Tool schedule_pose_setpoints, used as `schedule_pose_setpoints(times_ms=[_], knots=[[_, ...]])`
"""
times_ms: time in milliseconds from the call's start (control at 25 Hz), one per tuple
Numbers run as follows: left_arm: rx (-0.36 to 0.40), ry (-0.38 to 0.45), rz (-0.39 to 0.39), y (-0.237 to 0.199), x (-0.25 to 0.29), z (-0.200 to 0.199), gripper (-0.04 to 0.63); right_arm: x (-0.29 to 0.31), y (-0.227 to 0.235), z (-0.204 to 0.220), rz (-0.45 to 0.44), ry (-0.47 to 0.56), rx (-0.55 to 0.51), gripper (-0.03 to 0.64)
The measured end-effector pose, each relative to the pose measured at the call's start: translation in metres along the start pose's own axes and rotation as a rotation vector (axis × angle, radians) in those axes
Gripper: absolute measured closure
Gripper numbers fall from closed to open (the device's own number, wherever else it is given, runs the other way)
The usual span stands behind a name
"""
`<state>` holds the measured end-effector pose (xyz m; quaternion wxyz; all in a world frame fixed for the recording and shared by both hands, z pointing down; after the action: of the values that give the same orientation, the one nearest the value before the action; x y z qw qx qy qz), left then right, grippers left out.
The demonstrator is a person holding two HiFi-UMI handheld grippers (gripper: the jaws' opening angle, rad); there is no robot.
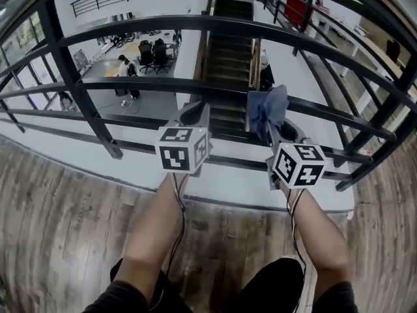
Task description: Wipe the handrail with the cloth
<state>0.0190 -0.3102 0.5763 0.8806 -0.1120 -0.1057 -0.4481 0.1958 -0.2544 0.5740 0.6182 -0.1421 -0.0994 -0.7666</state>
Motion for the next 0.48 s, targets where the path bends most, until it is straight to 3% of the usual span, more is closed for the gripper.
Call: schedule_pose_setpoints(times_ms=[240, 400, 480], knots=[[0.019, -0.054, -0.213, -0.159, -0.047, 0.021, 0.592, 0.107, -0.162, -0.003, -0.141, -0.05, -0.061, 0.56], [-0.043, -0.067, -0.253, -0.208, -0.055, 0.064, 0.592, 0.166, -0.219, 0.025, -0.222, -0.104, -0.079, 0.56], [-0.029, -0.055, -0.264, -0.221, -0.06, 0.08, 0.592, 0.193, -0.242, 0.039, -0.246, -0.132, -0.073, 0.56]])
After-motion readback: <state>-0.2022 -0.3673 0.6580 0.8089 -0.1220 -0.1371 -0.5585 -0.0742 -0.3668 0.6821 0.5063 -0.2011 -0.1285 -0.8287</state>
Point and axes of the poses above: the fingertips, and each gripper's own axes: x forward along the fingers, y to its right, z out of its underside, the point moved 2 cm from there along -x, backward along the fingers, and after that the axes turned 15 degrees about -y, right-handed, at the moved point
